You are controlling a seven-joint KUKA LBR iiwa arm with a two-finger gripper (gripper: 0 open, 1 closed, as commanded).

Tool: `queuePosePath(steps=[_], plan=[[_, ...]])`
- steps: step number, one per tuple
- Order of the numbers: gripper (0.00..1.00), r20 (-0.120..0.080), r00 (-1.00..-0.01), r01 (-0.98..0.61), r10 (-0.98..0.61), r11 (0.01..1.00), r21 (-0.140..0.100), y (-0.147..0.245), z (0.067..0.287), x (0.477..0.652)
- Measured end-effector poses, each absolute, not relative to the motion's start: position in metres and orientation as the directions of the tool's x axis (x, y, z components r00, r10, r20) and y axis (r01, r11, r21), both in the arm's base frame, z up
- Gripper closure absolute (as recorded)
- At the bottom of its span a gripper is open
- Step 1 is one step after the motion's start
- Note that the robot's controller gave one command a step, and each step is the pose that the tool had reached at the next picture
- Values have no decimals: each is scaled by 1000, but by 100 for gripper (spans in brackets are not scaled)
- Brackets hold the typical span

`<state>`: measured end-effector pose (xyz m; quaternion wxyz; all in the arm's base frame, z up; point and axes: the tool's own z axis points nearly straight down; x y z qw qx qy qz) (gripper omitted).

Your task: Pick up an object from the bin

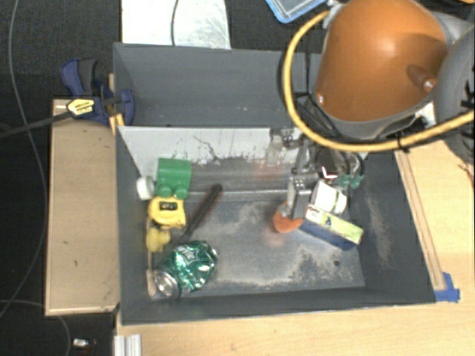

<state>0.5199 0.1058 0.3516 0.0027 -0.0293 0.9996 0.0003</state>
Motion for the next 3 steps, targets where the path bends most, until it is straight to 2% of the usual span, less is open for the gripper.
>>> queuePosePath(steps=[1, 2, 3], plan=[[0, -12, -999, -52, -52, 999, 2, 84, 306, 532], [0, -20, -971, -240, -240, 971, -1, 69, 258, 560], [0, -17, -993, -113, -113, 994, 1, 36, 210, 538]])
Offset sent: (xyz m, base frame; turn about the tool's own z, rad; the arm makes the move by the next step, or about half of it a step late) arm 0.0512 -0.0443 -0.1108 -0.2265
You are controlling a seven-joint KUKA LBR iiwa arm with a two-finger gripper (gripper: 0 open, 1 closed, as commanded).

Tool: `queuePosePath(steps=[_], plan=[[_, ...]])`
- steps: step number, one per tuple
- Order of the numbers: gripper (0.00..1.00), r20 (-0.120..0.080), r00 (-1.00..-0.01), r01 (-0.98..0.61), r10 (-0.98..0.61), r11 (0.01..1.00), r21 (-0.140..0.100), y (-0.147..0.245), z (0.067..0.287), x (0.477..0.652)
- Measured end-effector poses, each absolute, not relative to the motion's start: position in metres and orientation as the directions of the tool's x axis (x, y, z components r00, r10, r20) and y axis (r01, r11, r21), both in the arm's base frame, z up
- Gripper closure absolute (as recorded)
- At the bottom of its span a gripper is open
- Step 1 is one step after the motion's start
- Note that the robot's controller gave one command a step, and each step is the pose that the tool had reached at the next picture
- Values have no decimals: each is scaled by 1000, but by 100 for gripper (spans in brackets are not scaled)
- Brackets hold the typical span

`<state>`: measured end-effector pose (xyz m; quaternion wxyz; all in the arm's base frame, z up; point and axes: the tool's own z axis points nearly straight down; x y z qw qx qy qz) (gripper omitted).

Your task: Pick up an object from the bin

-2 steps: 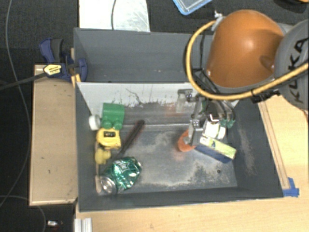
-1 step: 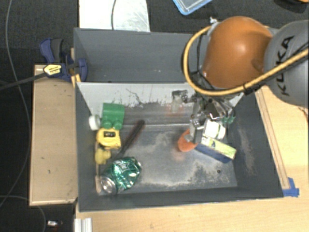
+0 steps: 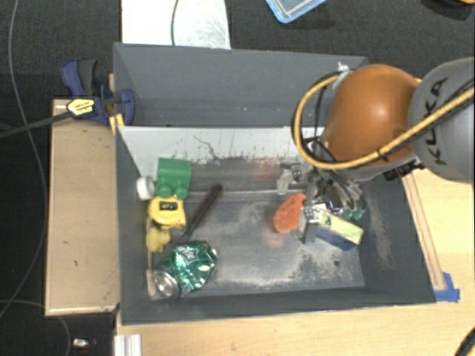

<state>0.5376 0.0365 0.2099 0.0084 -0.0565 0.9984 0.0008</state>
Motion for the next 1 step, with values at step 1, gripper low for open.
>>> queuePosePath(steps=[1], plan=[[0, -19, -998, 56, 56, 998, 5, 46, 178, 520]])
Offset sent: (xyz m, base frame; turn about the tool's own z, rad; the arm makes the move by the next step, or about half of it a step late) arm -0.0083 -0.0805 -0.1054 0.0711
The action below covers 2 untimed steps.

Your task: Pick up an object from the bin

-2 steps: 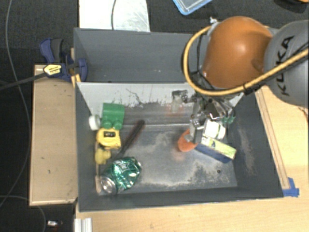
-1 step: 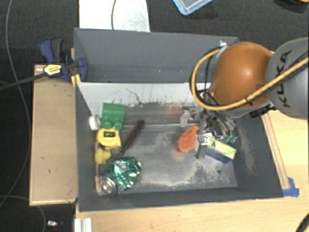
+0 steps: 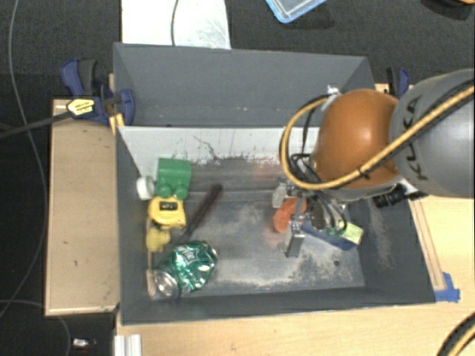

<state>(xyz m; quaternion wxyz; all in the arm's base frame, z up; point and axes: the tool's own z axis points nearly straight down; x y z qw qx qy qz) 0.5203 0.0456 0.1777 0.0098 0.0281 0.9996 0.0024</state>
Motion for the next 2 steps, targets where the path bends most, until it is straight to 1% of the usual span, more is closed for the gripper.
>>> queuePosePath(steps=[1, 2], plan=[[0, -19, -975, -221, -221, 975, 0, 11, 145, 524], [0, -24, -986, -164, -164, 986, 2, -6, 116, 565]])
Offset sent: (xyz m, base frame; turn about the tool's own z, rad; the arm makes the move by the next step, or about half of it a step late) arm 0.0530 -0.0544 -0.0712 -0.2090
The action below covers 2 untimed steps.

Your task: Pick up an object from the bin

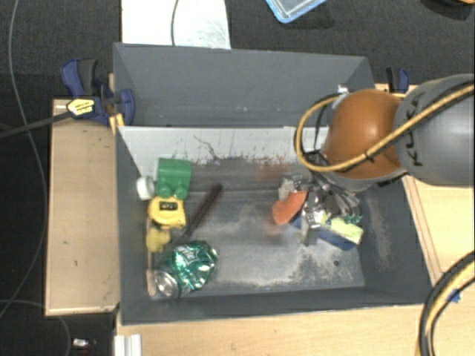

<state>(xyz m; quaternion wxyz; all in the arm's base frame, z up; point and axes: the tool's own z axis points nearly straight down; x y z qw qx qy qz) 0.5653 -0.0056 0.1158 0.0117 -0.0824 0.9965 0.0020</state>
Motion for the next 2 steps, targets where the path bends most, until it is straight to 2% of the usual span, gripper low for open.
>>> queuePosePath(steps=[1, 2], plan=[[0, -19, -996, -93, -93, 996, 2, -14, 117, 572], [0, -26, -993, -115, -115, 993, 2, -8, 119, 582]])
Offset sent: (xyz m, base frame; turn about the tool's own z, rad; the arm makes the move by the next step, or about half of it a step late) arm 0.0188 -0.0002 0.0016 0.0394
